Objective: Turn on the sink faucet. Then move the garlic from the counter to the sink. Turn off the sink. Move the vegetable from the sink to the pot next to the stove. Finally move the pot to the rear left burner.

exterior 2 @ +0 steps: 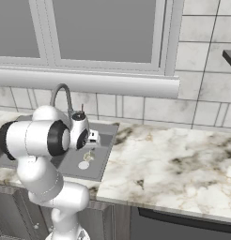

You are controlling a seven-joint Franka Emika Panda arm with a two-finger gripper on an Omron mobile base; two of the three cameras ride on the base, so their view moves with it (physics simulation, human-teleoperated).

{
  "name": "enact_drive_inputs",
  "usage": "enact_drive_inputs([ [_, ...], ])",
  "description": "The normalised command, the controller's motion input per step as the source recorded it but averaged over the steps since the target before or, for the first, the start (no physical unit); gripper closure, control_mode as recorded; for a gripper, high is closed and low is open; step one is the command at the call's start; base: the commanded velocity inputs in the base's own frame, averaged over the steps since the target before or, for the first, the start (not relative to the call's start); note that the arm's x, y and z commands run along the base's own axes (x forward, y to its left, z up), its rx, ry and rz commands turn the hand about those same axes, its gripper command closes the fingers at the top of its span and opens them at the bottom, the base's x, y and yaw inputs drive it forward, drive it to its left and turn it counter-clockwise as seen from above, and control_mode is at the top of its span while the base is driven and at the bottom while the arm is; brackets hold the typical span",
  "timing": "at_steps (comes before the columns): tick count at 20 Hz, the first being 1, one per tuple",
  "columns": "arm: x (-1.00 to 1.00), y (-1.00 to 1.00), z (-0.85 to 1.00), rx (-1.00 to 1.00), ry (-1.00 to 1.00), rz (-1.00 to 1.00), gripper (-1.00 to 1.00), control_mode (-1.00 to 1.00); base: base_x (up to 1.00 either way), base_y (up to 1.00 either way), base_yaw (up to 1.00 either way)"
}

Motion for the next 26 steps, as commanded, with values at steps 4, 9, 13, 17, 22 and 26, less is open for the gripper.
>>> enact_drive_inputs([
  [4, 0.29, 0.0, -0.25, -0.02, 0.0, 0.0, -1.0, -1.0, 0.0, 0.0, 0.0],
  [9, 0.15, 0.0, -0.24, 0.0, 0.02, 0.0, -1.0, -1.0, 0.0, 0.0, 0.0],
  [13, 0.1, 0.0, -0.25, 0.0, 0.02, 0.0, -1.0, -1.0, 0.0, 0.0, 0.0],
  [17, 0.08, 0.0, -0.25, -0.01, 0.03, 0.0, -1.0, -1.0, 0.0, 0.0, 0.0],
  [22, 0.11, 0.0, -0.27, -0.02, 0.01, 0.0, -1.0, -1.0, 0.0, 0.0, 0.0],
  [26, 0.14, 0.0, -0.27, -0.02, 0.0, 0.0, -1.0, -1.0, 0.0, 0.0, 0.0],
])
